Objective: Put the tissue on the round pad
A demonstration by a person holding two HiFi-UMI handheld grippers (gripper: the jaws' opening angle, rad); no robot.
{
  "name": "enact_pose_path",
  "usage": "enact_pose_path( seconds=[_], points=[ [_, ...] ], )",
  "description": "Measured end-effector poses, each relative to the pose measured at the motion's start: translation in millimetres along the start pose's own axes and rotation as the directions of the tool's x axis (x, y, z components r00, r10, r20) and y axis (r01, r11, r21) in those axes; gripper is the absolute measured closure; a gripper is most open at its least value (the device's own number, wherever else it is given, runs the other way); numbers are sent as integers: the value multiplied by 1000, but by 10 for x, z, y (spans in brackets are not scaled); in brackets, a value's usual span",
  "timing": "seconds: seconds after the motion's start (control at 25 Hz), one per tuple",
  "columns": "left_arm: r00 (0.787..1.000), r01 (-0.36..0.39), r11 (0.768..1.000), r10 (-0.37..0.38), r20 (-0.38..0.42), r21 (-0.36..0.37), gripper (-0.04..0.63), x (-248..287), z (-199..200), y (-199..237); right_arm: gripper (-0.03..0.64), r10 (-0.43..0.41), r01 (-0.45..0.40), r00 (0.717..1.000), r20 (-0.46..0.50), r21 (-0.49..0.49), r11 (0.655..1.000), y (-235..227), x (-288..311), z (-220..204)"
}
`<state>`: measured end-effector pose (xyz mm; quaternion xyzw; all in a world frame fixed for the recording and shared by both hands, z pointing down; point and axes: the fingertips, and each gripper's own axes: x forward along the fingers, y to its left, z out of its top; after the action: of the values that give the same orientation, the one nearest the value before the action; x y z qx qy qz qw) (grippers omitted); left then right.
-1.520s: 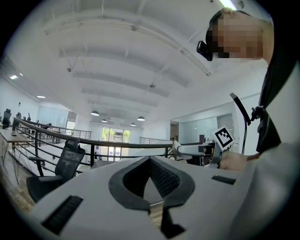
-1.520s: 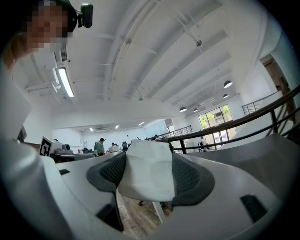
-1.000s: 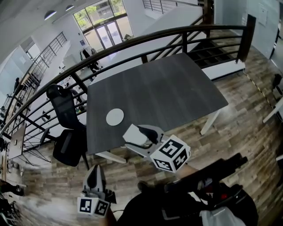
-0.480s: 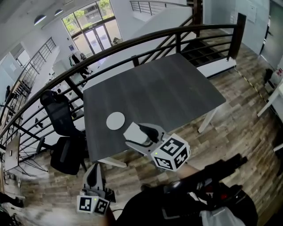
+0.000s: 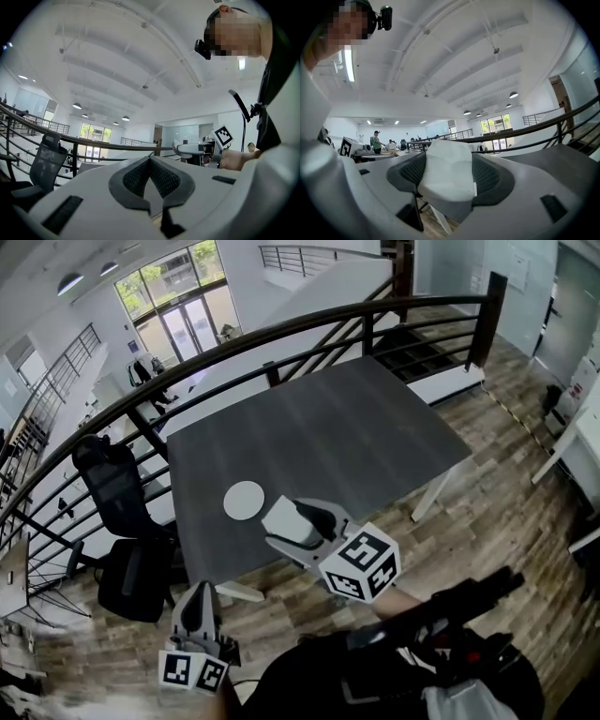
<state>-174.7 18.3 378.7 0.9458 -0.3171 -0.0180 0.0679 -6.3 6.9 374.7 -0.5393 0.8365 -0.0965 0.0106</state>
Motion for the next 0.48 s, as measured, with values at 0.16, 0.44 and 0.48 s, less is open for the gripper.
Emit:
enact_pose_path(
  seconds=[0.16,0.44,0.48],
  points=[
    [1000,12,1000,-12,4,-15,591,54,-11,12,302,-8,8,1000,3,-3,1000,-42,-18,47],
    [998,55,998,-55,-4,4,591,124,79,64,302,-54,54,998,16,-22,998,-96,37,130],
    [999,52,999,-52,-4,2,591,122,76,106,302,-56,56,998,16,-17,998,-93,63,131]
  ],
)
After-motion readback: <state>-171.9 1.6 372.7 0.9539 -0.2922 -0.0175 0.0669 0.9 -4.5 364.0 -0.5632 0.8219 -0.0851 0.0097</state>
